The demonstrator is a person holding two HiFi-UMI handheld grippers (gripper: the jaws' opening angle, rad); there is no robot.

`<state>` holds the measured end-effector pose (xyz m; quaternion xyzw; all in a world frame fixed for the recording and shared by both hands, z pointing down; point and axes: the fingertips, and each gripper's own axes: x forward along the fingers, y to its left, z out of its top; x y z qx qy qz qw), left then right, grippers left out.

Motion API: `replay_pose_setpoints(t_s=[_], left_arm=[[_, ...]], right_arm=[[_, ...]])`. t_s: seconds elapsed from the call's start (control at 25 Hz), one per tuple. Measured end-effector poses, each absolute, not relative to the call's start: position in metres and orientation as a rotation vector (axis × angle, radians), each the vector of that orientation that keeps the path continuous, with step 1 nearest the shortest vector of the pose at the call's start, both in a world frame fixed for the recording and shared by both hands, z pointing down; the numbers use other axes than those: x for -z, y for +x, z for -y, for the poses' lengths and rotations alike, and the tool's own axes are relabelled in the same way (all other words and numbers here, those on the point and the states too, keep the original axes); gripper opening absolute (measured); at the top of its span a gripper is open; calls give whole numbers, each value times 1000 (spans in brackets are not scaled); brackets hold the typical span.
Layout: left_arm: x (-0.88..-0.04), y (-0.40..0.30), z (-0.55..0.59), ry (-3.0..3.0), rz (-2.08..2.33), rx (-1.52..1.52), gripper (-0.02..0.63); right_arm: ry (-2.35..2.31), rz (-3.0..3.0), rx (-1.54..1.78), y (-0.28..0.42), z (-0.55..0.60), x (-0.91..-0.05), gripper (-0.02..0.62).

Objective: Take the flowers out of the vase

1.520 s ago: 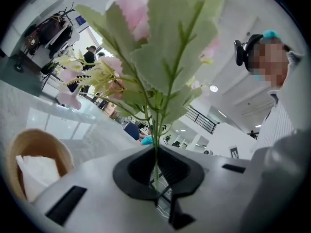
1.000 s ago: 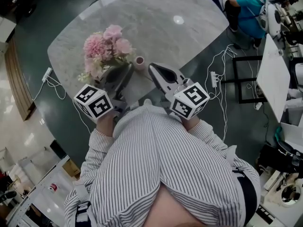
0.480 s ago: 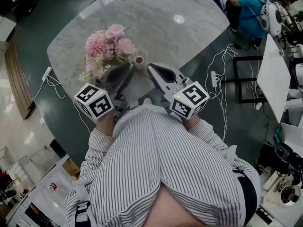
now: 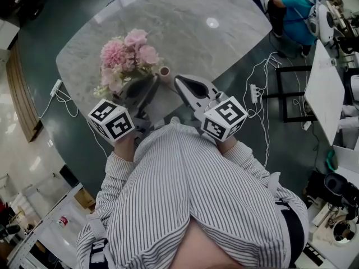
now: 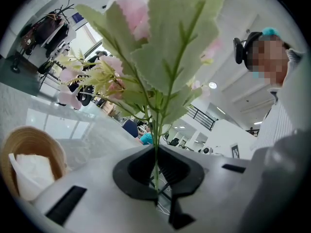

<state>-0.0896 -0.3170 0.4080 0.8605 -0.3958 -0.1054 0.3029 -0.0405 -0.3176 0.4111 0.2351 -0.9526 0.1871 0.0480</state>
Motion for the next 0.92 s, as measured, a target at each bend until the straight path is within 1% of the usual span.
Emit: replay_pose_setpoints(t_s=[0.92], left_arm=[[-408, -86, 311, 2314, 1041, 221, 25]], right_arm=[[731, 2873, -588, -40, 315, -414, 15]])
